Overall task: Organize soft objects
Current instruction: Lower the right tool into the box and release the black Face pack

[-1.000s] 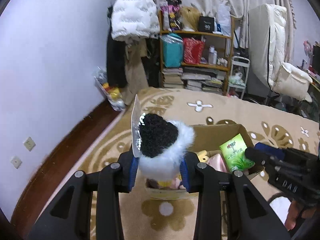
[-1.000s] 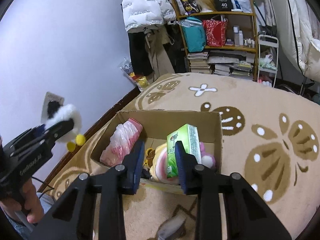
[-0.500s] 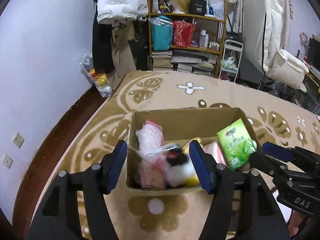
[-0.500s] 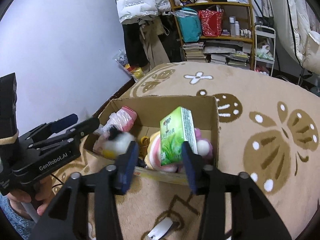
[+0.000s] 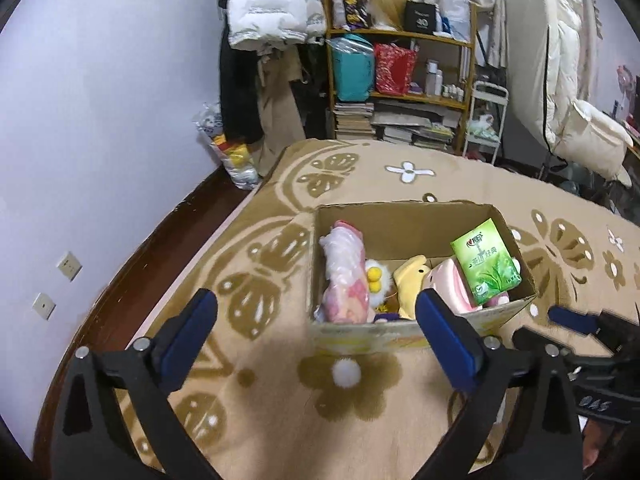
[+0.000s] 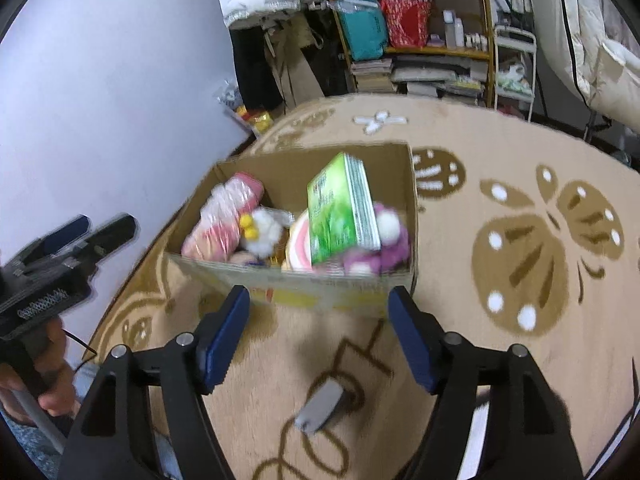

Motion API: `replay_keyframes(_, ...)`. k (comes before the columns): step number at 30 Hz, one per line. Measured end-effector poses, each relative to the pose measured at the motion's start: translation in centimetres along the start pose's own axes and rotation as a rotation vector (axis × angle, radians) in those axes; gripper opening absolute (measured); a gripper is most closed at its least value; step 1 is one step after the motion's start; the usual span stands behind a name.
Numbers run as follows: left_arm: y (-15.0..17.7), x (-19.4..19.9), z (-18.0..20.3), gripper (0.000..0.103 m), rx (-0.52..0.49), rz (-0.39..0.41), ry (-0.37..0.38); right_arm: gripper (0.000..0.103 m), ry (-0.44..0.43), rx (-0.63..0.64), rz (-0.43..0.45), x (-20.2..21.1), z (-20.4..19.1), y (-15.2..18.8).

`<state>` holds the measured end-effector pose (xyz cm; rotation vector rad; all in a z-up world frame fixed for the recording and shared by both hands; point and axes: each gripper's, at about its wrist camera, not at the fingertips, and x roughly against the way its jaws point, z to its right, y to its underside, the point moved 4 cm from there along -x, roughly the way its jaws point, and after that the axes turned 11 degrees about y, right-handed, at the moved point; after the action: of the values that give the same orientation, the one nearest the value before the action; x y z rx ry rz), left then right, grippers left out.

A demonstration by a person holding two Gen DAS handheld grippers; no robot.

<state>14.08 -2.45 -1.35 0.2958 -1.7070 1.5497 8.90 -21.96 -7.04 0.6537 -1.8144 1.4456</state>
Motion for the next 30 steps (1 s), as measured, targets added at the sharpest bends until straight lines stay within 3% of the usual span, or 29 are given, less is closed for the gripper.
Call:
replay_keyframes(11,2.4,3.7,-0.4,0.101,-0.012,0.037,-0.047,0.073,0.018,-0.029,-0.196,-3.5,0.1,6.2)
replay_keyframes(15,2.6,3.9,-0.5,0.101,-0.01,0.043,-0.041,0.04,0.033,-0.016,-0.283,-5.5,-0.3,7.9)
replay_keyframes(16,2.7,3.9,-0.6,0.101,-0.01,0.043,-0.041,0.039,0.033,-0.01,-0.298,-5.9,-0.3,8.2)
replay_keyframes(17,2.7,3.9,-0.6,0.101,-0.012,0.043,-0.042,0.032,0.034,-0.008,-0.301,-6.0,-0.4,8.4)
replay_keyframes(19,2.7,3.9,-0.7,0.101,-0.015,0.047,-0.044,0.023,0.042,0.004,-0.283,-5.8,-0.6,8.3)
replay_keyframes(25,2.6,3.9,-1.0,0.101,-0.017,0.06,-0.049,0.023,-0.004,0.004,-0.155,-2.9,-1.3,5.8)
replay_keyframes(30,2.2,4.3,-1.2,0.101,-0.028,0.098,-0.066,0.023,-0.061,0.028,0.02,0.9,-2.8,1.7)
